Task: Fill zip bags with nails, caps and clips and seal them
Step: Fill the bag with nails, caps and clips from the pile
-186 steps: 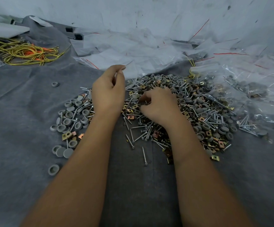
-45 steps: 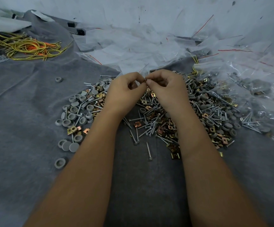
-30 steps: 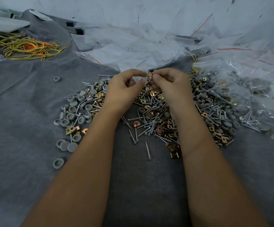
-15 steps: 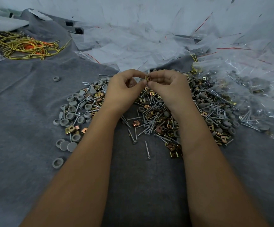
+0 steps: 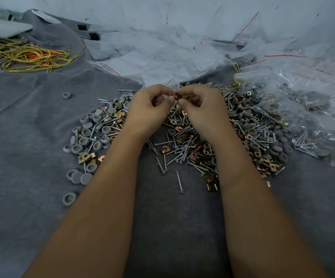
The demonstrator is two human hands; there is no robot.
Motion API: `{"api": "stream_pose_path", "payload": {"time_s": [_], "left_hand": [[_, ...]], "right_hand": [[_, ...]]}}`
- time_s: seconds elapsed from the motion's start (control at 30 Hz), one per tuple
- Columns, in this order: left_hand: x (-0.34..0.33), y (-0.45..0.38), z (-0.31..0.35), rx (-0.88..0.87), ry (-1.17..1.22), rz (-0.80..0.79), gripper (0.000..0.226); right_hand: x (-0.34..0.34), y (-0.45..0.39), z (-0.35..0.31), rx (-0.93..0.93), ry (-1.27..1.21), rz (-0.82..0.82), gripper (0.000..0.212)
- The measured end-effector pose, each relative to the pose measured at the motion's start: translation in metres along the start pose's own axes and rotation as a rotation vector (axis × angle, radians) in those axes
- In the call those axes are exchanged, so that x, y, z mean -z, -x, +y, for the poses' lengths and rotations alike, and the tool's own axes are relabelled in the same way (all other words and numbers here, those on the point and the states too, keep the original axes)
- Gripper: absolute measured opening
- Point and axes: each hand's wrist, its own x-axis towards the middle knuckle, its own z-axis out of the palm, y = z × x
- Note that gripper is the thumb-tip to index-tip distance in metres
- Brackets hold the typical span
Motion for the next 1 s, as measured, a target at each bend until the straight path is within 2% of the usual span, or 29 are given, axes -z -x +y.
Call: {"api": "stream_pose_path", "payload": {"time_s": [0.23, 0.37, 0.43, 0.63, 0.73, 0.83, 0.93, 1.0], "left_hand": [[-0.001, 0.001, 0.001, 0.028, 0.077, 0.0, 0.013], [0.0, 0.002, 0.001, 0.017, 0.041, 0.006, 0.054], [-0.002, 0.001, -0.001, 0.035, 0.017, 0.006, 0.065], [-0.004, -0.004, -0.004, 0.091, 0.036, 0.01, 0.037], [-0.005, -0.004, -0.003, 0.081, 0.044, 0.019, 0.032], [-0.003, -0.003, -0.003, 0.067, 0.042, 0.095, 0.026], [-0.001, -0.004, -0.002, 0.069, 0.035, 0.164, 0.013], [-0.001, -0.006, -0.004, 0.08, 0.011, 0.225, 0.011]], "right_hand": [[-0.001, 0.001, 0.0, 0.008, -0.005, 0.042, 0.021], [-0.002, 0.001, -0.003, 0.062, 0.01, 0.133, 0.022], [-0.006, 0.002, -0.005, 0.073, 0.018, 0.129, 0.023], [-0.012, 0.003, -0.003, -0.027, 0.044, 0.062, 0.017], [-0.012, 0.004, -0.002, 0.011, 0.155, 0.066, 0.02], [-0.011, 0.003, 0.001, 0.039, 0.225, 0.081, 0.028], [-0.009, 0.002, 0.001, 0.035, 0.143, 0.063, 0.033], [-0.008, 0.001, 0.0, 0.037, 0.056, 0.097, 0.028]]}}
